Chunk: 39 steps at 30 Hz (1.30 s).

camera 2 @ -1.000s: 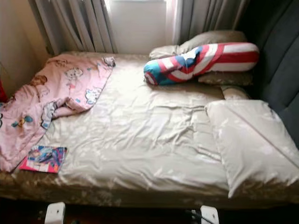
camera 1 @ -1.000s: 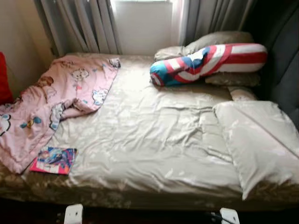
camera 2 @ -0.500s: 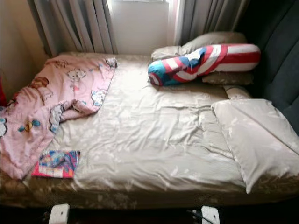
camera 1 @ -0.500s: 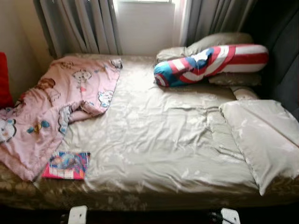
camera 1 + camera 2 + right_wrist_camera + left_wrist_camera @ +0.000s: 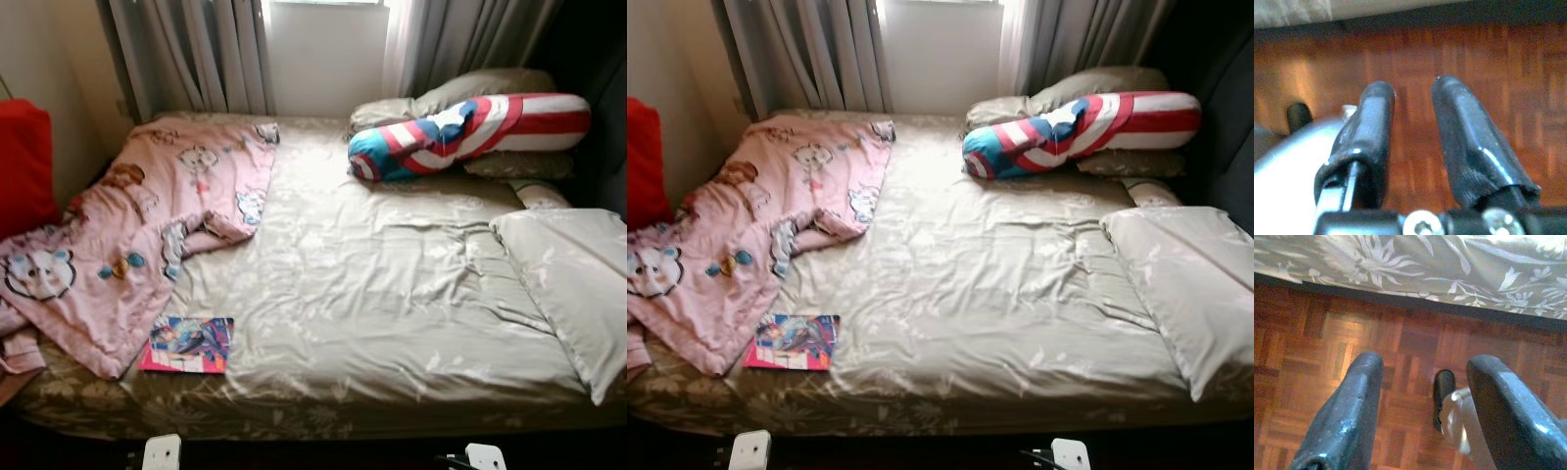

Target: Clean up the room

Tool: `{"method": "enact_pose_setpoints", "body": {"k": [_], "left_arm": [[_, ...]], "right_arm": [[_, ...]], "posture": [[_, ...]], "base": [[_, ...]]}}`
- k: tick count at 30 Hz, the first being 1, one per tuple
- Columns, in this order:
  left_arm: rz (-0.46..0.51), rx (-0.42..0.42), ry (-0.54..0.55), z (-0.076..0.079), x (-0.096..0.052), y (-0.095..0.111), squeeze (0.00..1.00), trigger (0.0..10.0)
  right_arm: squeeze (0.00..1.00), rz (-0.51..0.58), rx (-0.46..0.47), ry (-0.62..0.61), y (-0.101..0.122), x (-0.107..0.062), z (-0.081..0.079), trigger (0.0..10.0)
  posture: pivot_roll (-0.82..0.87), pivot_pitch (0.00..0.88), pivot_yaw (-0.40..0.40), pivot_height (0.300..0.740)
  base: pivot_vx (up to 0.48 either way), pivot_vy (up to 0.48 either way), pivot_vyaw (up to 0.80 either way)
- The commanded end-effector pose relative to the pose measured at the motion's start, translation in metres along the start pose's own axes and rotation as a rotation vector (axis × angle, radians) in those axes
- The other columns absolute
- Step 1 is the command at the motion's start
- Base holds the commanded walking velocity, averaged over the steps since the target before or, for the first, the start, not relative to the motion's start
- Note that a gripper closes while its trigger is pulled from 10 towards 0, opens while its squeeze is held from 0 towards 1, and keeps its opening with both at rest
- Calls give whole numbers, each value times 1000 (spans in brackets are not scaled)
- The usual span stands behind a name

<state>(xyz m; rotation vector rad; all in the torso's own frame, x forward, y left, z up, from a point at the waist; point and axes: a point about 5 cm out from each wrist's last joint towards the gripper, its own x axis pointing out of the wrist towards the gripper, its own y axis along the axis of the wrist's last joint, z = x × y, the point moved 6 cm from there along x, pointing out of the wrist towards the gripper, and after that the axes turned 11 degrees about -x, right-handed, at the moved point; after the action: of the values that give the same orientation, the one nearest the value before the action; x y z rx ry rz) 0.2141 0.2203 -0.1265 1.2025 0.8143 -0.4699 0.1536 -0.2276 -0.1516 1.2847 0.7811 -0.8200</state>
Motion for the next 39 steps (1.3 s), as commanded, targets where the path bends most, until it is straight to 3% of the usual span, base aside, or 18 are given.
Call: {"method": "enact_pose_setpoints", "body": {"k": [1, 3, 9, 39], "left_arm": [[-29, 6, 28, -11, -4, -10, 0, 10000], [-30, 2, 28, -10, -4, -11, 0, 10000], [-36, 4, 25, -9, -4, -13, 0, 10000], [-34, 15, 33, -12, -5, -14, 0, 10000]], "right_arm": [[0, 22, -13, 9, 8, 1, -3, 10000], [0, 13, 31, -2, 6, 1, -1, 10000], [0, 15, -12, 21, 7, 2, -4, 10000], [0, 22, 19, 23, 10, 2, -6, 10000]], "posture": [[37, 0, -36, 740], [40, 0, -38, 740], [26, 0, -31, 740], [51, 0, -35, 740]], "base": [[0, 375, 800], [0, 377, 0], [0, 377, 0], [0, 375, 0]]}}
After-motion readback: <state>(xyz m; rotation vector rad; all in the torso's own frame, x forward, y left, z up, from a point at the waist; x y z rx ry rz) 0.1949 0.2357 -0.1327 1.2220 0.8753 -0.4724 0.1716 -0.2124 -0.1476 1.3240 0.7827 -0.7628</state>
